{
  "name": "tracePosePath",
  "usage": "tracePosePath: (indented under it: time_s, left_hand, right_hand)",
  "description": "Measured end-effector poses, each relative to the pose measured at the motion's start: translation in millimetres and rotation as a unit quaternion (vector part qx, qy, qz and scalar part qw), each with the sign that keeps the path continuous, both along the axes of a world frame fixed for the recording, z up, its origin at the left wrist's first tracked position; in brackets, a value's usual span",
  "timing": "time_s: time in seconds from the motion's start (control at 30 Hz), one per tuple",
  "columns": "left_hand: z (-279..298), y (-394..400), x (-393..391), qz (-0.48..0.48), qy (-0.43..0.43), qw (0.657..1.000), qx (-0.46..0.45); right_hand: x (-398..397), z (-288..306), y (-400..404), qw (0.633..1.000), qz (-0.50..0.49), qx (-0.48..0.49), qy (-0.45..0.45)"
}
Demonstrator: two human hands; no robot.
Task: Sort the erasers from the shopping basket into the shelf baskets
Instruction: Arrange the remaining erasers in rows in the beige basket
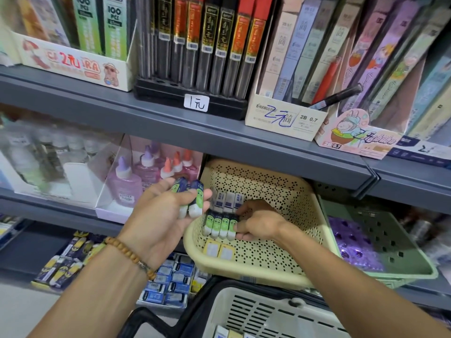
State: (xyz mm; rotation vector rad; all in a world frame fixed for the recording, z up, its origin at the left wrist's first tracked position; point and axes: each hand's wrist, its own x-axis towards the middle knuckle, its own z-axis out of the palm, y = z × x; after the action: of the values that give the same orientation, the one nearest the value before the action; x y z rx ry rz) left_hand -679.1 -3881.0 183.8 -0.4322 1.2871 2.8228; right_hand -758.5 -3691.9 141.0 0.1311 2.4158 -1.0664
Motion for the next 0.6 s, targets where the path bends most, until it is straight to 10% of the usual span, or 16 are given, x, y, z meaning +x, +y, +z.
tracePosePath:
  time_s: [0.47,0.6]
  left_hand:
    - [3.6,5.5,4.2,-0.033,-0.005,0.999,-0.011]
    - [6.0,8.4,5.6,-0.036,-0.007,0.999,-0.034]
  right_hand:
    - [8.6,8.8,1.4,0.992,0.067,0.048,0.099]
    - [19.0,31.9,-4.5,0.973,0.023,-0.16,0.166]
